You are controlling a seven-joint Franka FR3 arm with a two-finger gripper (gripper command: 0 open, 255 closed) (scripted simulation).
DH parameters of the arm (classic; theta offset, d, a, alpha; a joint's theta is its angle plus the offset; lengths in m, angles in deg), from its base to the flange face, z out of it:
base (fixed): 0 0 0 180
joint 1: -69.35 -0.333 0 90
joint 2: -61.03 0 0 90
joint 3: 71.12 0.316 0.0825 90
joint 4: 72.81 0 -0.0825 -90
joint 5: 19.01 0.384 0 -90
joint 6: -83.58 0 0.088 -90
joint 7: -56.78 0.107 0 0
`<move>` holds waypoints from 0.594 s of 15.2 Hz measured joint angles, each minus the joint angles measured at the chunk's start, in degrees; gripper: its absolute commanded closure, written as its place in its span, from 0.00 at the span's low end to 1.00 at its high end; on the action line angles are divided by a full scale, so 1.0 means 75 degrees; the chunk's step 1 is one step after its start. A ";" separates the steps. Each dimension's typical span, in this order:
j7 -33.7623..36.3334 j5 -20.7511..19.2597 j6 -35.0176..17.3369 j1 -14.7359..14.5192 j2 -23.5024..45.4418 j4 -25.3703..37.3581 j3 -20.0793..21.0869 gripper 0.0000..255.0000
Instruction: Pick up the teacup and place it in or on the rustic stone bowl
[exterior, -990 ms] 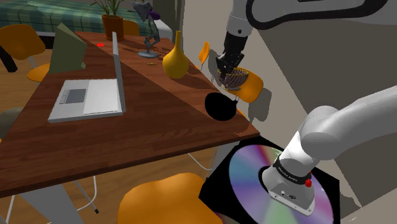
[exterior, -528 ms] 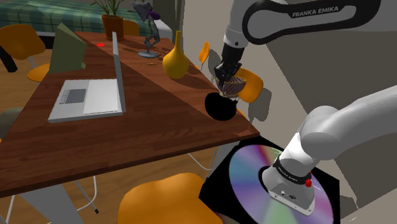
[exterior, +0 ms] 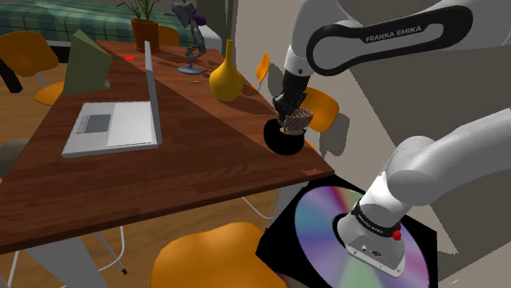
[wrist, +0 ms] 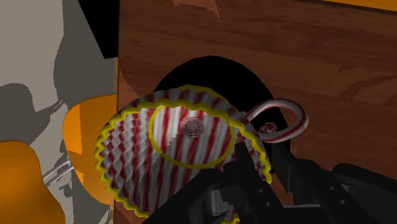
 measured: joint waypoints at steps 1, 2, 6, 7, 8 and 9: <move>0.0008 0.0001 -0.0030 -0.0002 0.0011 -0.0019 0.0005 1.00; 0.0010 0.0000 -0.0042 -0.0002 0.0014 -0.0027 0.0006 1.00; 0.0013 0.0001 -0.0055 -0.0002 0.0020 -0.0033 0.0008 0.00; 0.0013 0.0000 -0.0056 -0.0002 0.0019 -0.0032 0.0008 0.00; 0.0013 0.0000 -0.0056 -0.0002 0.0019 -0.0031 0.0009 0.00; 0.0013 0.0000 -0.0057 -0.0002 0.0019 -0.0031 0.0009 0.00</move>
